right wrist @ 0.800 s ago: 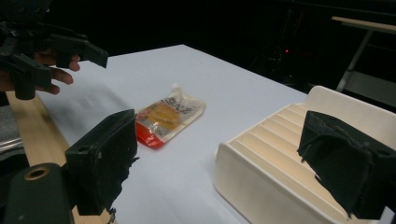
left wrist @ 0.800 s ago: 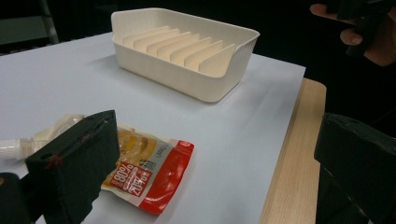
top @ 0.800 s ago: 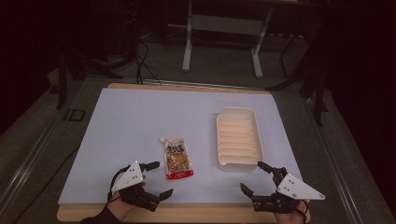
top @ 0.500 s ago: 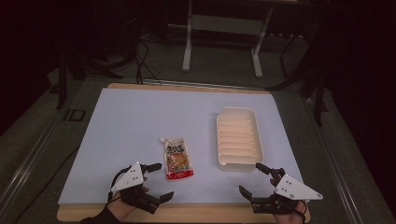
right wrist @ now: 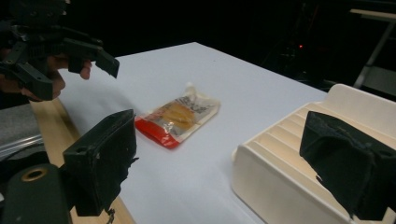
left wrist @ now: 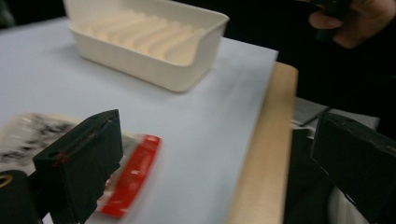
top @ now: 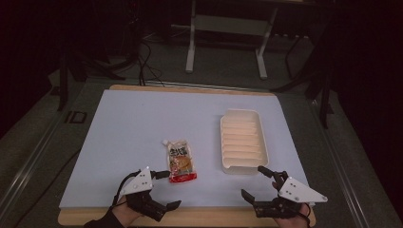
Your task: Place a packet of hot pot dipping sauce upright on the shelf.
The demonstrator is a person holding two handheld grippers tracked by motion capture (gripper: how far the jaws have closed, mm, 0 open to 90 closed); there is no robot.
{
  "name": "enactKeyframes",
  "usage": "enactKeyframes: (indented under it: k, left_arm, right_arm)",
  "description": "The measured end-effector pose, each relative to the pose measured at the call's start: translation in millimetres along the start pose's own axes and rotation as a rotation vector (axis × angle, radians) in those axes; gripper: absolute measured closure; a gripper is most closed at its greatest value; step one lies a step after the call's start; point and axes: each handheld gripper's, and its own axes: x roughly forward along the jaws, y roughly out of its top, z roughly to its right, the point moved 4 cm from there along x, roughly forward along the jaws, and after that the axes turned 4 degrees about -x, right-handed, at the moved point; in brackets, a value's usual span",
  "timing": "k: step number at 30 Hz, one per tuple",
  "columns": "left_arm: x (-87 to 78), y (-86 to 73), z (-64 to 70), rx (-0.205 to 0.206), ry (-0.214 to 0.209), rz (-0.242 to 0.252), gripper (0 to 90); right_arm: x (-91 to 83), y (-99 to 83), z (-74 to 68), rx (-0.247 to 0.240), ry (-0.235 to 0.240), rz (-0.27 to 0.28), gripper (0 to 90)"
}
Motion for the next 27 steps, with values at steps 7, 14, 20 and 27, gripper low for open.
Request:
enactKeyframes:
  k: [7,14,20,27]
  left_arm:
    - [5.0,10.5,3.9,-0.004,-0.01,-0.054,2.5]
    - [4.9,33.5,1.5,0.031,-0.026,-0.022,2.4]
    - [6.2,48.6,-7.9,0.082,0.018,0.016,3.2]
    - [10.5,56.6,-29.0,0.052,0.058,0.02,3.3]
  right_arm:
    - [-1.3,2.4,1.1,0.006,-0.013,0.018,11.0]
    - [-2.0,6.3,-4.1,-0.016,-0.002,0.029,10.9]
    - [-2.5,7.5,-6.4,-0.022,0.001,0.036,10.9]
    - [-3.2,8.1,-5.8,-0.024,-0.009,0.042,11.0]
